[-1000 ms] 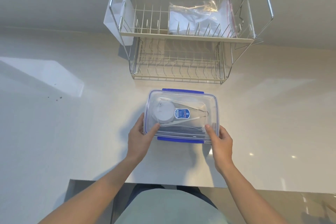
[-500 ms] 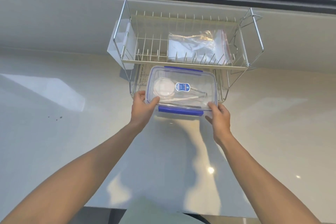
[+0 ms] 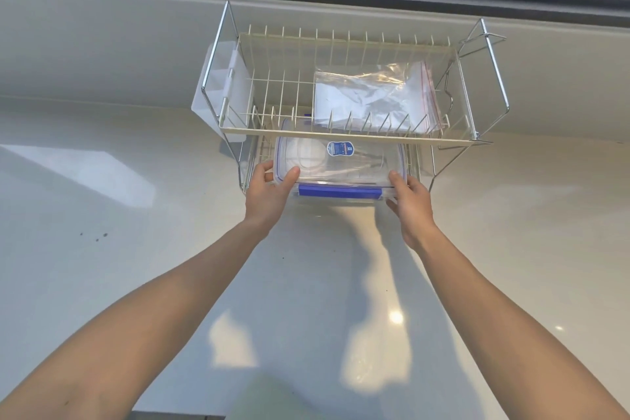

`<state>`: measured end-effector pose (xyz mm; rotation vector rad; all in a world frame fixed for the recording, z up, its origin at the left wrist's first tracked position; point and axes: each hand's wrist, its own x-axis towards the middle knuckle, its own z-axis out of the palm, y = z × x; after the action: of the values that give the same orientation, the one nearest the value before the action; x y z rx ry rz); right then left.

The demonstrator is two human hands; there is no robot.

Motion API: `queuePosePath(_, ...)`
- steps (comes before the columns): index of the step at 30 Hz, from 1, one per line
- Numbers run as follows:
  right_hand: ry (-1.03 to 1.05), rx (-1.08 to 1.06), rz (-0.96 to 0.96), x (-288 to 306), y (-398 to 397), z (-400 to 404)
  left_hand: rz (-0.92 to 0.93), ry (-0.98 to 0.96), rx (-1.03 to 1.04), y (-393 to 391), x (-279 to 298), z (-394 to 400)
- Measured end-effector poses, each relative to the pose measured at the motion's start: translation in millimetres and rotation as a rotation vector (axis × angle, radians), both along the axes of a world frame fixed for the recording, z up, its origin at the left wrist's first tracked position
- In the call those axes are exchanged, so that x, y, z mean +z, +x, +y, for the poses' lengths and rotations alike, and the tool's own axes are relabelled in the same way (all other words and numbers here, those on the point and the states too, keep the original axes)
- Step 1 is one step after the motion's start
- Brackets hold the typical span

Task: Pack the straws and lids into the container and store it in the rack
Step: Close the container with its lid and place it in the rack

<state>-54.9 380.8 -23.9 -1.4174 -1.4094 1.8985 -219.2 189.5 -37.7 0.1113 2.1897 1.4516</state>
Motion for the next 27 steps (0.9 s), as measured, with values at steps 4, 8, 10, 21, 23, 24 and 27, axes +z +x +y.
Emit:
queuePosePath(4, 0.028, 0.038, -0.056, -4.0, -11.5, 10.4, -0.032, -0.027, -0.016, -12.2, -1.2, 10.2)
queuePosePath(8, 0.092, 0.048, -0.105, -7.8, -19.4, 18.5, -0.005, -0.051, -0.019, -18.0, -1.2, 18.4)
queuePosePath(10, 0.112, 0.053, -0.138, -10.2, -21.3, 20.6, -0.001, -0.055, -0.016, -19.1, -1.3, 21.4)
queuePosePath(21, 0.326, 0.177, -0.404, -2.6, -18.2, 21.8, 0.262, -0.417, -0.269, -21.3, 4.4, 24.4)
queuePosePath(23, 0.430, 0.230, -0.467, 1.7, -15.5, 18.4, 0.269, -0.492, -0.304, -20.4, 8.3, 23.3)
queuePosePath(24, 0.506, 0.269, -0.486, 6.3, -12.4, 14.8, 0.277, -0.497, -0.316, -18.8, 11.5, 21.9)
queuePosePath(27, 0.853, 0.449, -0.560, 13.8, 0.3, 3.2, 0.346, -0.514, -0.362, -11.6, 20.4, 13.5)
